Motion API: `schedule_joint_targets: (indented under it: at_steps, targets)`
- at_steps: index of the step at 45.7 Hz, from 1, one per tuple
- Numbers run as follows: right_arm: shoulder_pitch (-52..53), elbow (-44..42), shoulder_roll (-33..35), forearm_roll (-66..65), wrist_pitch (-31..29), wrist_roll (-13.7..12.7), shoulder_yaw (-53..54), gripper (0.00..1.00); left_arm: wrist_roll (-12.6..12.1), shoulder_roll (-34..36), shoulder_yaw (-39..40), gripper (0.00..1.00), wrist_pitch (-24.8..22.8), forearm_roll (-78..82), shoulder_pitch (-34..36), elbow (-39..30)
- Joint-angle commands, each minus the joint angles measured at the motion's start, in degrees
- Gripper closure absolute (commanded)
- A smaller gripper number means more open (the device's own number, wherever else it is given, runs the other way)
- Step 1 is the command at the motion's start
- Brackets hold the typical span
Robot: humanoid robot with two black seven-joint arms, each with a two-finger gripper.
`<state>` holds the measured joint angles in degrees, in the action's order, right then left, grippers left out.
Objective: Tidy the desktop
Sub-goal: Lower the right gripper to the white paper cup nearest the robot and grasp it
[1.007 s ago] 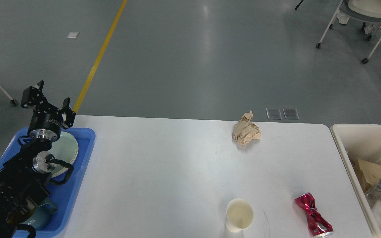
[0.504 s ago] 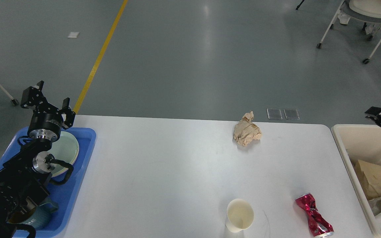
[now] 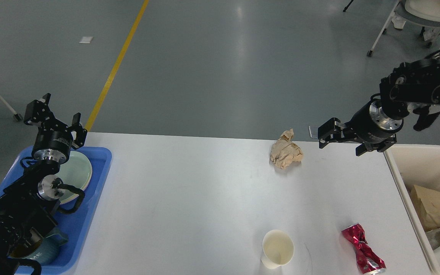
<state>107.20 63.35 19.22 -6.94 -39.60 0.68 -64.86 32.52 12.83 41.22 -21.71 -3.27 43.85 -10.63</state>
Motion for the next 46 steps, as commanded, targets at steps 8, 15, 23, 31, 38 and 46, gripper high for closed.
schedule_joint_targets:
  at_steps: [8, 15, 23, 31, 38, 46]
  targets:
    - [8.9, 11.4, 0.1, 0.2, -15.0, 0.0, -0.7, 0.00, 0.0, 0.0, 0.0, 0.04, 0.0, -0.1, -0.1, 0.0]
    - [3.0, 12.9, 2.5, 0.1, -13.4, -0.5, 0.0, 0.00, 0.0, 0.0, 0.0, 0.04, 0.0, 0.0, 0.0, 0.0]
    - [-2.2, 12.4, 3.5, -0.2, -10.5, -0.7, 1.5, 0.00, 0.0, 0.0, 0.0, 0.04, 0.0, -0.1, 0.0, 0.0]
    - [-6.6, 12.4, 2.7, -0.1, -7.7, -0.7, 4.1, 0.00, 0.1, 0.0, 0.0, 0.04, 0.0, 0.0, 0.0, 0.0]
    - [-11.1, 12.2, 2.1, -0.3, -7.3, -0.9, 9.8, 0.00, 0.0, 0.0, 0.0, 0.04, 0.0, 0.0, 0.0, 0.0]
    - [-15.9, 11.2, 1.4, -0.2, -3.1, -4.2, 12.5, 0.00, 0.0, 0.0, 0.0, 0.04, 0.0, 0.0, -0.1, 0.0]
